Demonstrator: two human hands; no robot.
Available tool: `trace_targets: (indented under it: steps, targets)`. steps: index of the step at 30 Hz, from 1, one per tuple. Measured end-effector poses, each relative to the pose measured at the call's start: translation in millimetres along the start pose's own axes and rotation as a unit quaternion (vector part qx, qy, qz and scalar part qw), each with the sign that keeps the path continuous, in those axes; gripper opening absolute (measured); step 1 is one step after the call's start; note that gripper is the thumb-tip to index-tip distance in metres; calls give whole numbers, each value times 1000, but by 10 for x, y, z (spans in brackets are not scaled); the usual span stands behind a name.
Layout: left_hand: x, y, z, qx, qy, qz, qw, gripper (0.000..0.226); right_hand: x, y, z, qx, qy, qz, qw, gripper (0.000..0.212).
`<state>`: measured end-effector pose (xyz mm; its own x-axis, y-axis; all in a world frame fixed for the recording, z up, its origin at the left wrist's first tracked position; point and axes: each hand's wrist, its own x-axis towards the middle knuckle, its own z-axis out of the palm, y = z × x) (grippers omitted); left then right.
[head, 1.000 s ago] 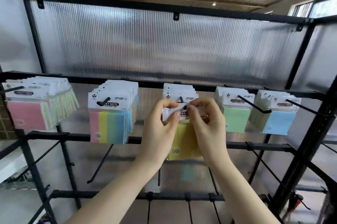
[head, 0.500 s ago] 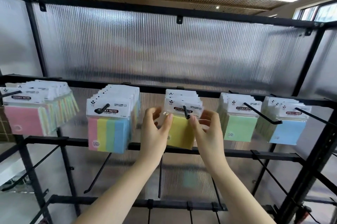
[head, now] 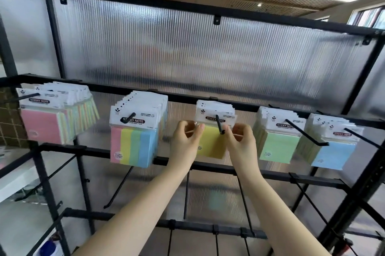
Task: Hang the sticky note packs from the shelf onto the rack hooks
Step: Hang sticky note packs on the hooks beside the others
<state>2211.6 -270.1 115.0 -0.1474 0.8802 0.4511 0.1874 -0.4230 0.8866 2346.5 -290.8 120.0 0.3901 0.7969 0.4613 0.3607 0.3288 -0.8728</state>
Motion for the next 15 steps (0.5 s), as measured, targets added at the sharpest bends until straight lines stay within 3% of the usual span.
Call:
trace_targets:
  steps: [6,9,13,15]
  targets:
    - [-164,-82,-184,0,-89,-32,995,26,-309,30,-23,-15,34,19,999,28]
    - [-293,-196,-348,59,-133,-51,988,24,-568,93,6,-16,52,66,996,28]
    - [-546,-331,-723,57,-219,-94,970,24,-937,156,111,-13,81,176,981,32]
    - [-681,-372,-961,63,-262,-103,957,22,-1155,124,221,-25,62,200,978,21]
